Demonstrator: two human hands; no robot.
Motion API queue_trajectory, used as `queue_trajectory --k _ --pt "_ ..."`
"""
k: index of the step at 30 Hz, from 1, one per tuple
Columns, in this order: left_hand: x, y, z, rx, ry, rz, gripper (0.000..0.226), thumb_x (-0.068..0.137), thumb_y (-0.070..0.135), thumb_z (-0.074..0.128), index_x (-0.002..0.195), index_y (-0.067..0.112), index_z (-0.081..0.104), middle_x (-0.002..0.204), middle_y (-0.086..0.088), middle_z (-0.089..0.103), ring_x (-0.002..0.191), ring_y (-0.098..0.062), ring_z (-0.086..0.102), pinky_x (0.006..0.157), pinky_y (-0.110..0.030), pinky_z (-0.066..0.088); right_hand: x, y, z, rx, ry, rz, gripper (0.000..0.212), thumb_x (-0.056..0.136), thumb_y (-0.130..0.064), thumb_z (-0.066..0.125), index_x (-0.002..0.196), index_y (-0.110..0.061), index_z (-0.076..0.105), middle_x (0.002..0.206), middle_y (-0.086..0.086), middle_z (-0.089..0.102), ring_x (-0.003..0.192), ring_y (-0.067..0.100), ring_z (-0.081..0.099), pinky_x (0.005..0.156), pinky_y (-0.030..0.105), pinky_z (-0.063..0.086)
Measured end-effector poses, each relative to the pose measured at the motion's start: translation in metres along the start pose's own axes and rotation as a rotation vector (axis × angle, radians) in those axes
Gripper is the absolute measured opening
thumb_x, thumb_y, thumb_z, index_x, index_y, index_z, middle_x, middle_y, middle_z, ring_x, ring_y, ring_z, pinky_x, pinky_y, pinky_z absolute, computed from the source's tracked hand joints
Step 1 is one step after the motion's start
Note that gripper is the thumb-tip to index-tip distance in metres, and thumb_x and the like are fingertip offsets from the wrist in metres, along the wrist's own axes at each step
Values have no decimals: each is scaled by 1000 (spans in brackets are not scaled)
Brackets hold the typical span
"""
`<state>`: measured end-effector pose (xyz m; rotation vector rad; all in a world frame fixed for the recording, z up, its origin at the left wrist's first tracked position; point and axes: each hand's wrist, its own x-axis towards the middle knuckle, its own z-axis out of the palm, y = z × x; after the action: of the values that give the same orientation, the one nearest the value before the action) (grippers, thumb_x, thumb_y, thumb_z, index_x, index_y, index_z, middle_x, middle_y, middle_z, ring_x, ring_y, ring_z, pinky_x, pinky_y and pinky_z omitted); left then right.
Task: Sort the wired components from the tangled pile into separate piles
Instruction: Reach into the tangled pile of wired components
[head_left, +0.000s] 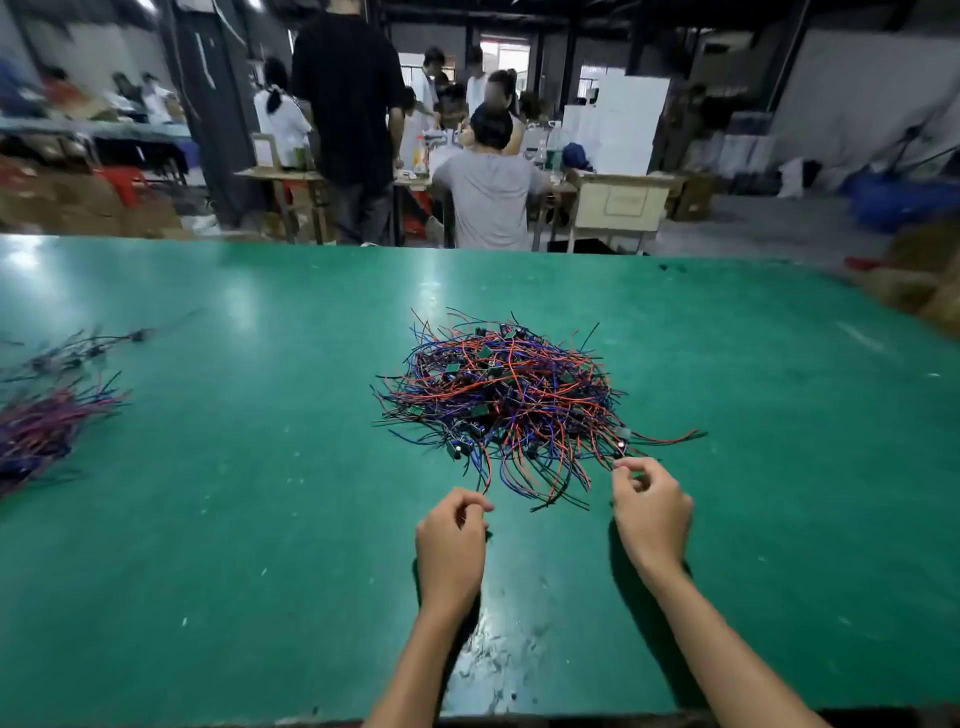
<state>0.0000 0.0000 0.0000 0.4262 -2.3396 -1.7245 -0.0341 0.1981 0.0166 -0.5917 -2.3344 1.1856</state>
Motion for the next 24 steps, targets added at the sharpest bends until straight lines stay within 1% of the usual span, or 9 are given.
queue_trajectory --k 3,6,8,11,16,19,21,22,24 --pt "6 -3 4 -41 15 -20 32 90 7 55 73 29 70 63 10 69 60 -19 67 55 -28 46 29 1 -5 -420 -148 77 26 85 -48 68 102 -28 69 100 3 68 104 31 66 84 34 47" --pt "11 -6 8 -100 36 -55 33 91 6 55 74 29 71 66 5 71 56 -17 64 52 -30 43 32 4 3 -576 -222 -8 42 95 -53 58 115 -17 64 121 10 64 111 36 64 90 39 48" --pt "14 -9 9 -93 51 -56 34 92 6 55 74 29 71 68 4 71 56 -16 64 51 -29 42 30 7 9 -599 -229 -32 47 100 -52 52 117 -10 62 121 13 61 111 37 63 91 42 48" --pt "14 -9 9 -77 55 -47 34 92 6 55 73 29 71 70 4 71 58 -19 65 50 -28 42 36 10 8 -651 -242 -19 43 104 -44 48 105 -5 65 116 15 64 107 36 64 88 40 50" --pt "12 -9 8 -90 71 -53 36 92 6 56 73 32 72 70 2 72 58 -14 66 53 -30 45 36 -3 1 -790 -287 -84 27 105 -34 49 102 -11 63 116 13 69 113 35 64 77 34 42" --pt "11 -10 9 -87 75 -27 37 92 7 57 73 35 72 69 3 72 58 -14 66 52 -30 46 39 -3 -5 -655 -293 5 25 105 -31 49 94 -11 60 106 16 69 107 37 66 71 35 37" --pt "10 -10 9 -78 76 -18 39 92 7 57 74 38 71 67 4 71 59 -17 67 53 -30 45 45 -1 -9 -312 -366 155 28 104 -22 49 86 -7 63 82 15 61 83 33 66 65 35 44" --pt "10 -10 10 -72 72 -15 40 92 6 57 74 39 71 67 5 71 60 -16 68 54 -31 47 49 -2 -11 -111 -425 248 27 103 -16 50 88 -3 68 71 10 54 64 26 59 56 31 47" --pt "12 -10 10 -55 69 -6 41 91 5 57 73 39 71 67 7 71 63 -12 69 59 -34 51 54 -4 -20 112 -474 388 25 100 -10 52 81 -7 67 59 3 44 44 12 34 42 22 31"
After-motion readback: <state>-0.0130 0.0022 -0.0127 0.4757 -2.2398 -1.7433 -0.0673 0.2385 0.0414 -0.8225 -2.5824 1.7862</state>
